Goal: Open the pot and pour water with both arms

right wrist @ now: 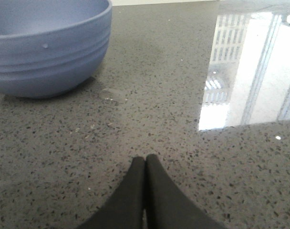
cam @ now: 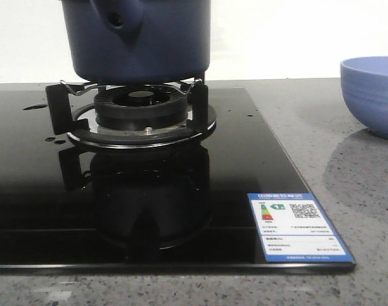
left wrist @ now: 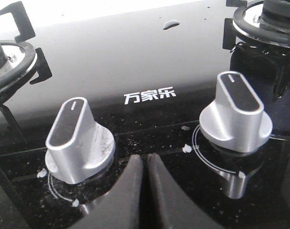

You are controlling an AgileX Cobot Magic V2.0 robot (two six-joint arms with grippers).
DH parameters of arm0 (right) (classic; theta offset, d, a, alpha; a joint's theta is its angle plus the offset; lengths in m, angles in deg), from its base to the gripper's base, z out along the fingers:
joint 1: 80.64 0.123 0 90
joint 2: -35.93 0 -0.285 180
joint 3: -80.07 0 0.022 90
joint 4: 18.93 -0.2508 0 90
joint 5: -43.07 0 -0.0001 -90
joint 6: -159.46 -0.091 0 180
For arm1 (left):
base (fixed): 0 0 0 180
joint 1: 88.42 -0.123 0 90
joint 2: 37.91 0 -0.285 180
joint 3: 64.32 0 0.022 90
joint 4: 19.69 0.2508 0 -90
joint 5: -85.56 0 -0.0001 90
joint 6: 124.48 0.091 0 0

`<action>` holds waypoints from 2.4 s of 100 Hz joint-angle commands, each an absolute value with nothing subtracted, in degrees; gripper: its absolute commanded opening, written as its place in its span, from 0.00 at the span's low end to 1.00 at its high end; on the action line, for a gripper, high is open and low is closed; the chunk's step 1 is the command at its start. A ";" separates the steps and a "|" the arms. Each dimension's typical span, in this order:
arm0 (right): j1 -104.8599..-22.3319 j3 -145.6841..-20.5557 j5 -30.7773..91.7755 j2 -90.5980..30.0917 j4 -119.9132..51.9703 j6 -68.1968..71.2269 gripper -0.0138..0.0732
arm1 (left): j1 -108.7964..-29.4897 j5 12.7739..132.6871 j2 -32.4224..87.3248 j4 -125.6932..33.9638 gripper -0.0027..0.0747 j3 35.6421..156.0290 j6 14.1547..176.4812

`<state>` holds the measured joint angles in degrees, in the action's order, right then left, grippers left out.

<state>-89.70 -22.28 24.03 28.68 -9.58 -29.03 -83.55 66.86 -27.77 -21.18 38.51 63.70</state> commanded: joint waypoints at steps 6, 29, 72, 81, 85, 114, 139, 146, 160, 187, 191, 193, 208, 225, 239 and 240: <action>-89.65 -20.76 25.08 29.64 -9.12 -28.91 0.09 | -83.13 70.79 -27.27 -21.67 0.01 36.63 63.17; -89.65 -20.76 25.08 29.64 -9.12 -28.91 0.09 | -83.13 70.79 -27.27 -21.67 0.01 36.63 63.17; -89.65 -20.76 25.52 29.64 -8.33 -28.91 0.09 | -83.13 71.13 -27.27 -20.96 0.01 36.63 63.17; -89.65 -20.76 29.06 29.64 -9.21 -28.91 0.09 | -83.13 74.06 -27.27 -19.69 0.01 36.63 63.17; -89.65 -20.76 32.95 29.64 -13.27 -29.81 0.09 | -83.13 76.80 -27.27 -20.45 0.01 36.63 63.17; -89.65 -20.87 49.80 29.64 -30.34 -30.33 0.09 | -83.13 101.20 -27.27 -55.54 0.01 36.63 62.83; -89.65 -21.81 49.83 29.64 -35.12 -30.33 0.09 | -83.13 100.32 -27.27 -75.75 0.01 38.08 62.75; -89.65 -23.97 48.48 29.64 -35.02 -30.33 0.09 | -83.13 95.50 -27.15 -71.82 0.01 39.75 63.13; -89.65 -31.78 40.16 26.68 -30.66 -30.20 0.09 | -83.13 82.44 -23.50 -50.40 0.01 49.35 63.13; -89.55 -49.61 20.42 9.95 -26.53 -23.29 0.09 | -81.15 74.75 -3.51 -39.66 0.01 67.82 71.19; -89.05 -51.82 18.23 7.99 -26.53 -21.94 0.09 | -79.19 74.65 -0.98 -39.66 0.01 69.24 73.62; -88.65 -52.79 17.49 6.95 -26.53 -21.81 0.09 | -78.13 74.65 0.21 -39.66 0.01 69.81 74.16; -84.54 -59.09 9.97 -0.57 -28.00 -21.52 0.09 | -70.40 74.78 7.82 -39.66 0.05 72.64 75.31; -78.71 -64.39 2.13 -7.82 -30.09 -19.10 0.09 | -62.80 75.75 15.59 -39.66 0.43 77.03 75.41; -76.80 -65.07 5.95 -9.39 -32.17 -19.10 0.15 | -61.04 79.66 21.07 -39.66 0.61 81.95 76.09; -76.80 -65.07 6.15 -9.39 -32.32 -19.10 0.16 | -61.04 79.98 21.64 -39.66 0.61 82.52 76.30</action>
